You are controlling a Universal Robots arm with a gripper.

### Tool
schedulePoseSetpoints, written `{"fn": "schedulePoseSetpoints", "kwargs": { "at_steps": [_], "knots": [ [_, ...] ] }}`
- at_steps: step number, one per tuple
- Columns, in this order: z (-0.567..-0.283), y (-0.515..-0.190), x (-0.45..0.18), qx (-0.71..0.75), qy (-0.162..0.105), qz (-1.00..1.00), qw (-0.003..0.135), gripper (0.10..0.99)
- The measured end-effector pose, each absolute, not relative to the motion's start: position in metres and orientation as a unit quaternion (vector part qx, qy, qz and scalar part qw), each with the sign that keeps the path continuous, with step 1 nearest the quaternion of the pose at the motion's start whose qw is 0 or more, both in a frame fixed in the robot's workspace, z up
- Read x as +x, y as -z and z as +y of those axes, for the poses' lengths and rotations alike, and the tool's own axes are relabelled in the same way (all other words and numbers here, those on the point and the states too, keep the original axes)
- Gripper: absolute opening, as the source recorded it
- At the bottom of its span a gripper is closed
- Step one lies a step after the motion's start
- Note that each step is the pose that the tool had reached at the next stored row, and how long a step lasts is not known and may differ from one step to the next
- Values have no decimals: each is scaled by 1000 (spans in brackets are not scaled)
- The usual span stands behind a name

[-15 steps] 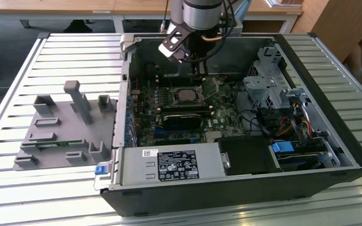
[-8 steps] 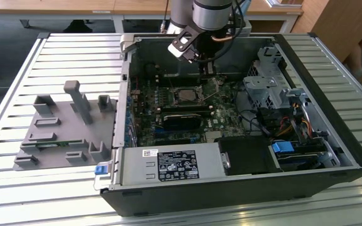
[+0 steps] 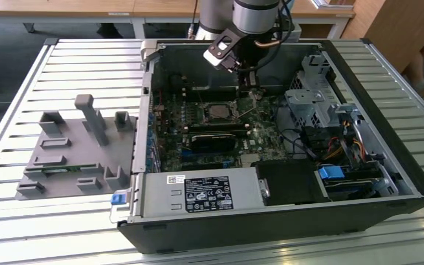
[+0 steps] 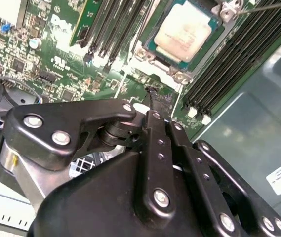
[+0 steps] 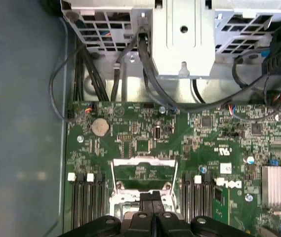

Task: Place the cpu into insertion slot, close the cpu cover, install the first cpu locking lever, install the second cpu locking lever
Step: 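Close the cpu cover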

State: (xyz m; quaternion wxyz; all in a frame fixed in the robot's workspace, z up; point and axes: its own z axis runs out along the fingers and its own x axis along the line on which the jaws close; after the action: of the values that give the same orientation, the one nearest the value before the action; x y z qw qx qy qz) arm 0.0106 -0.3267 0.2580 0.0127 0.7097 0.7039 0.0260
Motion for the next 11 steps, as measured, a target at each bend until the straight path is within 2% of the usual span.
{"fn": "schedulePoseSetpoints", "kwargs": {
  "at_steps": [11],
  "knots": [
    [-327,-258,21,710,-26,704,13,114]
  ]
}}
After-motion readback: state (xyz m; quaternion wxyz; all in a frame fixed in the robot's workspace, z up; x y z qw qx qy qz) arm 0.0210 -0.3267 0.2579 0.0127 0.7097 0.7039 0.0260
